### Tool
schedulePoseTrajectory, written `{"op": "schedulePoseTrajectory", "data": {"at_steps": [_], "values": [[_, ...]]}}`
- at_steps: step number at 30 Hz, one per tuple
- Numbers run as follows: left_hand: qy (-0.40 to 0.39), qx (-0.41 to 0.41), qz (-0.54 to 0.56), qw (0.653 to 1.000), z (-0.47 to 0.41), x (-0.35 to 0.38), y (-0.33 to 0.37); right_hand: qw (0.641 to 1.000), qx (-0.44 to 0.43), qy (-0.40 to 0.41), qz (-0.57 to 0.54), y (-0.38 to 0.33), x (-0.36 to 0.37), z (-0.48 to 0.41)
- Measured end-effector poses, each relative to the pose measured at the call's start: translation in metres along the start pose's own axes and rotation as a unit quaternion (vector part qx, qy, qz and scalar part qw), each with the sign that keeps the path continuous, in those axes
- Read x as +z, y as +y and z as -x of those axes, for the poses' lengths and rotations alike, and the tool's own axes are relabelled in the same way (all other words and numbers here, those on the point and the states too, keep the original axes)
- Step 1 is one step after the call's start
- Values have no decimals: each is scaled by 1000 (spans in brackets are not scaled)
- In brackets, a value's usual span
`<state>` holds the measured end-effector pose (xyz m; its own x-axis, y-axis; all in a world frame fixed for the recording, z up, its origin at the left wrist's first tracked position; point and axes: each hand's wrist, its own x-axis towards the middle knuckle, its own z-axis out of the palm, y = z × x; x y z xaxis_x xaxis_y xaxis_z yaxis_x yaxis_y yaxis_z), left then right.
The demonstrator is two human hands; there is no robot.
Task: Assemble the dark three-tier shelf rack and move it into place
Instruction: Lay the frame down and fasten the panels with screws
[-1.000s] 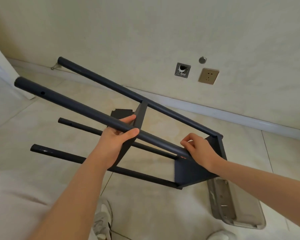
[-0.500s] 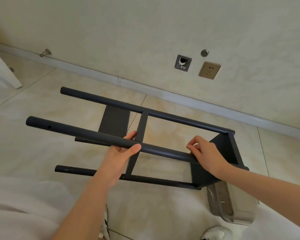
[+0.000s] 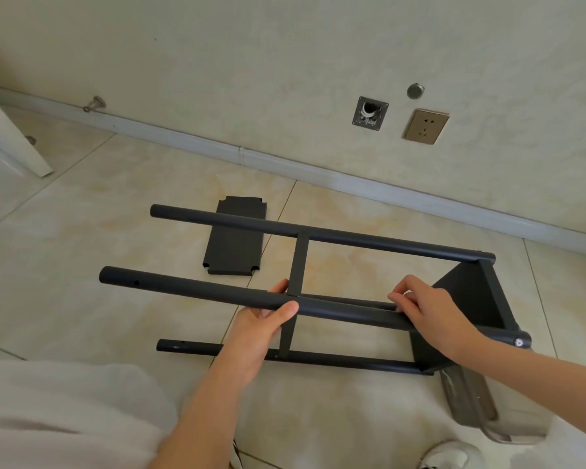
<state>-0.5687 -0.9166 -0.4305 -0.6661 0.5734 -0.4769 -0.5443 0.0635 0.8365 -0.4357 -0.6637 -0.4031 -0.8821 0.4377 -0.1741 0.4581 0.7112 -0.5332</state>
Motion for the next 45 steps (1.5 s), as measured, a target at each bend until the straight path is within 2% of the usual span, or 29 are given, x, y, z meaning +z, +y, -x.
{"op": "schedulePoseTrajectory", "data": {"at_steps": [7,11,14,17,20,21,23,25,29,31,33,36,38,39,40,42,45], "values": [[43,-31,-5,999,-5,-3,-3,1000,1,-12,-16,-10,5,-8],[96,-46,-48,993,-4,-3,-4,999,-52,-11,6,-27,3,-25],[139,-64,-161,975,0,-1,2,992,-119,15,41,-45,3,-45],[150,-58,-308,938,3,1,12,985,-150,70,42,-64,5,-70],[154,-57,-468,868,7,7,27,986,-140,89,21,-78,11,-97],[153,-67,-532,830,9,10,34,988,-130,84,10,-81,12,-105],[147,-66,-663,731,7,14,46,991,-120,53,-15,-83,16,-117],[125,-59,-741,657,0,15,58,992,-124,15,-26,-83,18,-125],[32,-54,-828,557,-19,17,81,992,-126,8,-21,-78,22,-129],[-15,-54,-852,520,-27,16,93,991,-128,13,-29,-76,24,-130],[-23,-34,-851,523,-35,18,104,991,-132,11,-31,-76,24,-131],[43,114,-799,589,-53,23,115,990,-134,3,-31,-77,24,-133],[98,242,-717,647,-69,25,114,990,-135,-1,-32,-75,22,-134],[107,281,-684,665,-78,25,111,990,-136,-3,-34,-74,21,-134],[105,291,-669,676,-86,25,106,990,-138,-4,-35,-74,20,-134],[79,252,-684,680,-101,23,98,989,-142,-5,-30,-74,20,-133],[54,210,-726,652,-117,20,89,989,-145,4,-14,-76,21,-132]]}}
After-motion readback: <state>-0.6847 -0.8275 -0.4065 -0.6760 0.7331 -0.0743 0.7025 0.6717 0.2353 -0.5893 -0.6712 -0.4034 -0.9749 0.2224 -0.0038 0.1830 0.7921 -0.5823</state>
